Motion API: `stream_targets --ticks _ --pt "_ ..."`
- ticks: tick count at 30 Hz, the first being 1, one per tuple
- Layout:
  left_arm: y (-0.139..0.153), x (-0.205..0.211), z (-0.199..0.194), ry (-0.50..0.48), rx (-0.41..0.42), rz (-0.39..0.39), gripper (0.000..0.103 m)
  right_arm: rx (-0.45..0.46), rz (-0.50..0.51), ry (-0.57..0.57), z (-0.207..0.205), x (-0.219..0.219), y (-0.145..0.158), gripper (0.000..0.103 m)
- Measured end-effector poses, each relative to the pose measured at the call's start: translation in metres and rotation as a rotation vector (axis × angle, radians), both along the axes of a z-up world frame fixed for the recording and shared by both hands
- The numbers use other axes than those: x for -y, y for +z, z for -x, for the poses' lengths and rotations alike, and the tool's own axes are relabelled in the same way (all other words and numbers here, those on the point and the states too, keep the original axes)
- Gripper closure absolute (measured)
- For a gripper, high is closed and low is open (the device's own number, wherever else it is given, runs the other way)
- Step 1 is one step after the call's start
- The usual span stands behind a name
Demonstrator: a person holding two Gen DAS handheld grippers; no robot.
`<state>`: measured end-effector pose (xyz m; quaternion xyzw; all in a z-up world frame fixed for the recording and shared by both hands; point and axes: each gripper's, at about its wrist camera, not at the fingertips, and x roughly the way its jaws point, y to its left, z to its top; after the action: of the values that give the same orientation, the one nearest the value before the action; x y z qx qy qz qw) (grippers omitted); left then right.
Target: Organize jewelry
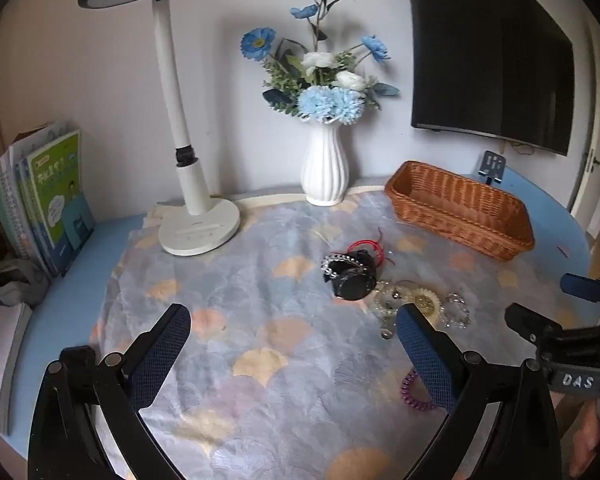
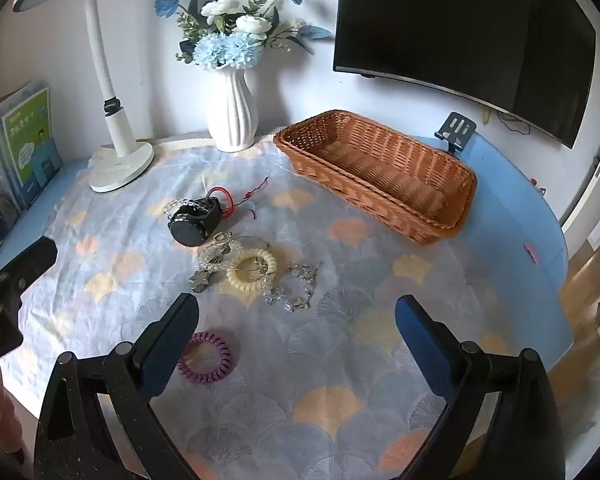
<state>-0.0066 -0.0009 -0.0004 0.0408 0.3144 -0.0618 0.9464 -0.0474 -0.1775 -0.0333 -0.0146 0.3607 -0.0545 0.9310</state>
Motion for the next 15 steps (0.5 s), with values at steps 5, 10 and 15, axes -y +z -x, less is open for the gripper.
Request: stream_targets --ticks 5,10,15 --pt "0.002 0.0 0.003 -0.015 0.021 0.017 0.001 -0.003 -0.001 0.0 -0.009 0.021 -0.001 0.004" --pt "0.0 0.0 0.001 -0.025 0.018 0.033 0.001 -0.006 0.001 0.0 -0.011 0.025 -0.002 0.004" --pt "-0.005 -0.001 -0.001 -0.029 0.002 0.035 0.001 -0.014 -0.005 -0.003 -0.013 0.025 -0.004 0.004"
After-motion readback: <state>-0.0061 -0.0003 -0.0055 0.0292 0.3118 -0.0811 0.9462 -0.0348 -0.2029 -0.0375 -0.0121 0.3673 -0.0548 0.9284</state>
